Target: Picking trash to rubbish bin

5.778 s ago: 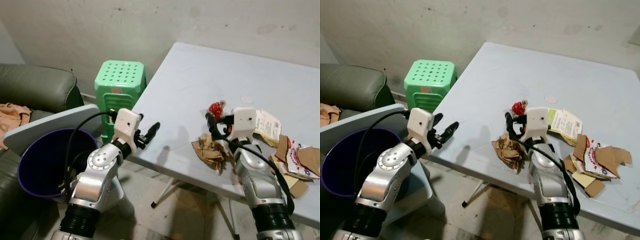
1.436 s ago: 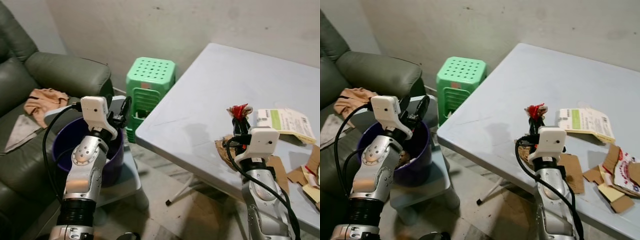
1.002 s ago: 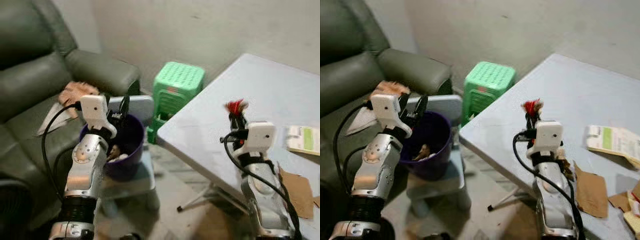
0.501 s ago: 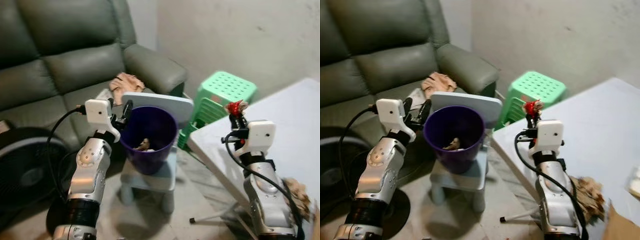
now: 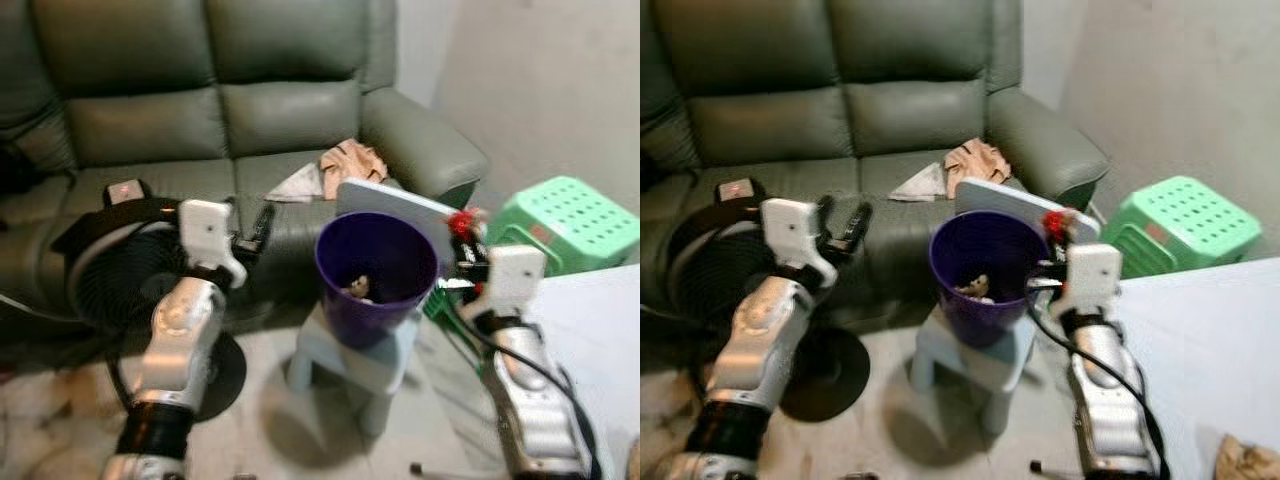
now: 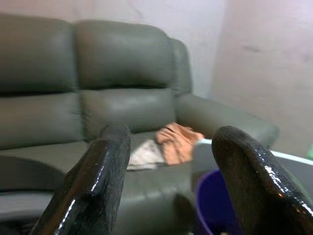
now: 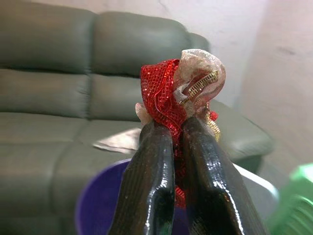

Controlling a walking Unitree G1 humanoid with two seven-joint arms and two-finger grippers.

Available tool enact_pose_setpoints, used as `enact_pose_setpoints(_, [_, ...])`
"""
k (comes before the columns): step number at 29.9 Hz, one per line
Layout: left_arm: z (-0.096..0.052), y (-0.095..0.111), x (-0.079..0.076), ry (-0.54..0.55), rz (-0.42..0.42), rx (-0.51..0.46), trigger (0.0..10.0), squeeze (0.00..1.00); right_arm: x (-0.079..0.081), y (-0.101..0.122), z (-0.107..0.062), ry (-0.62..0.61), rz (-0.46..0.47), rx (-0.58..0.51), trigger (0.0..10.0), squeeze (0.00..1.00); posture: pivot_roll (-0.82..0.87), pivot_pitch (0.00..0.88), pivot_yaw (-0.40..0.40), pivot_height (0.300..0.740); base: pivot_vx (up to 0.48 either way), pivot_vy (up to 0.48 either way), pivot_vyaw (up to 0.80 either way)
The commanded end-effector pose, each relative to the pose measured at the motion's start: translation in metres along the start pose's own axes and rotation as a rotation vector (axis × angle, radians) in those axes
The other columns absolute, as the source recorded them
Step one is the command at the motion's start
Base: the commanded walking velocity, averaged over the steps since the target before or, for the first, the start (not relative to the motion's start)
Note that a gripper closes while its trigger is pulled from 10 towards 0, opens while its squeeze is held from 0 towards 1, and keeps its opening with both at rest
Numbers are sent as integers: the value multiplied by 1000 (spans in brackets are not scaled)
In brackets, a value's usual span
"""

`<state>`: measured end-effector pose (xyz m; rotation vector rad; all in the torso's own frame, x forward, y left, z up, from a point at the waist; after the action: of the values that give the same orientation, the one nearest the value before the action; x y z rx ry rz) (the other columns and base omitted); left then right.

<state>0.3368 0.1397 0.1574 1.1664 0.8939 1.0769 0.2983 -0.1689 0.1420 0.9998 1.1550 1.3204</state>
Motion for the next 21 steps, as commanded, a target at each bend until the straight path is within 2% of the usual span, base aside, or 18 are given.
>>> enact_pose_setpoints(1, [2,2,-10,-40,0,-10,10000,0,-6,1,-1,-15,-10,-2,10000,0,-54,68,-63,740,0,0,800])
enact_pose_setpoints(3, [1,2,-16,-77,6,-11,10000,0,-5,4,0,-1,25,-14,10000,0,-54,68,-63,740,0,0,0])
enact_pose_setpoints(7, [-1,0,-23,-114,7,-19,10000,0,-4,3,1,34,21,-8,10000,0,-51,56,-68,740,0,0,0])
enact_pose_setpoints(13, [-1,0,-24,-127,30,-19,10000,0,-4,3,1,43,16,-4,10000,0,-50,52,-70,740,0,0,0])
enact_pose_setpoints(16, [-1,-1,-23,-134,1,-7,10000,0,-3,2,1,60,14,0,10000,0,-47,45,-71,740,0,0,0])
enact_pose_setpoints(21, [0,-1,-22,-138,3,-8,10000,0,-3,2,2,71,16,0,10000,0,-47,44,-71,740,0,0,0])
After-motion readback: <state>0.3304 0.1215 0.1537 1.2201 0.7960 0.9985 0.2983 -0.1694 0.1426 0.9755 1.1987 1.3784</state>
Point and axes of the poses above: a point about 5 cm out from each wrist's last joint towards the gripper, its own z axis pointing out of the wrist towards the gripper, its own y axis along the axis of the wrist's last joint, x = y × z, the point moved 1 cm from there along z, pointing out of the wrist towards the gripper, and after that the axes turned 2 degrees about z, right-handed, at the moved point
